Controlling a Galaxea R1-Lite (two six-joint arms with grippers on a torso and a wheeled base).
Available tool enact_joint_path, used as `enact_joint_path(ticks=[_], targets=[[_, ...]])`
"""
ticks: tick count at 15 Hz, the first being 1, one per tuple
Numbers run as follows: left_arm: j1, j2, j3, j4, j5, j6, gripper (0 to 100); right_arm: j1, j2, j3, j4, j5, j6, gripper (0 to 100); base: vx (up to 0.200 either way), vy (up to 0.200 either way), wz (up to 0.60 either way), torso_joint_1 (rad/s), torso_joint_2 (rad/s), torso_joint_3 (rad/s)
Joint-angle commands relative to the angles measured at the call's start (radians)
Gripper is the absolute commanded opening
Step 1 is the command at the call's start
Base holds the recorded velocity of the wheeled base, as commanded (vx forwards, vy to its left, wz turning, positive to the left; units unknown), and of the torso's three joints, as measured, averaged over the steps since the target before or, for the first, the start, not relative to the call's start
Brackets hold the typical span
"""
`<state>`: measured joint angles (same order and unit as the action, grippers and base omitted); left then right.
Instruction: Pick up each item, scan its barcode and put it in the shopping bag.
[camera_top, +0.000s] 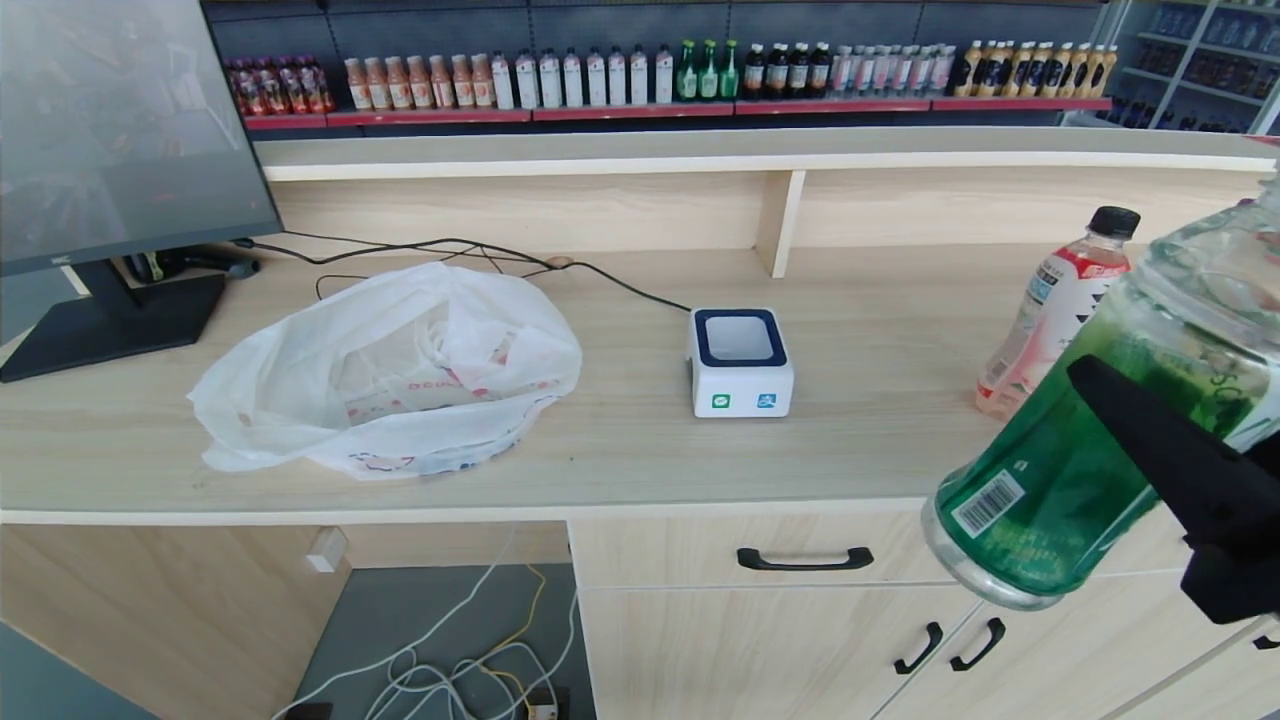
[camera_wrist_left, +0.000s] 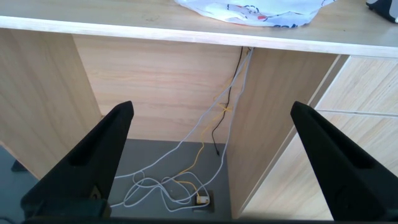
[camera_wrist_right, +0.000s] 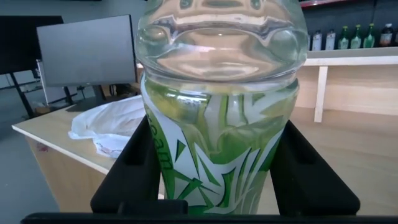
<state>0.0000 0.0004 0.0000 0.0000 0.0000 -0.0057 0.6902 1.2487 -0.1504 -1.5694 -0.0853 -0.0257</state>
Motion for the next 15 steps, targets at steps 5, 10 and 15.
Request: enact_joint_path(ticks=[5, 10, 15], targets=[[0.000, 0.000, 0.000, 0.000, 0.000, 0.000, 100, 0.023, -0.002, -0.138, 0.150, 0.036, 0.030, 0, 0.000, 0.000, 0.00, 0.000, 0.00, 0.000], [0.000, 0.000, 0.000, 0.000, 0.000, 0.000, 100, 0.020, 0.011, -0.399, 0.479, 0.193, 0.176, 0, 0.000, 0.000, 0.00, 0.000, 0.00, 0.000], [0.000, 0.000, 0.000, 0.000, 0.000, 0.000, 100, -0.011, 0.024, -0.465, 0.485, 0.320, 0.425, 0, 0.000, 0.000, 0.00, 0.000, 0.00, 0.000]])
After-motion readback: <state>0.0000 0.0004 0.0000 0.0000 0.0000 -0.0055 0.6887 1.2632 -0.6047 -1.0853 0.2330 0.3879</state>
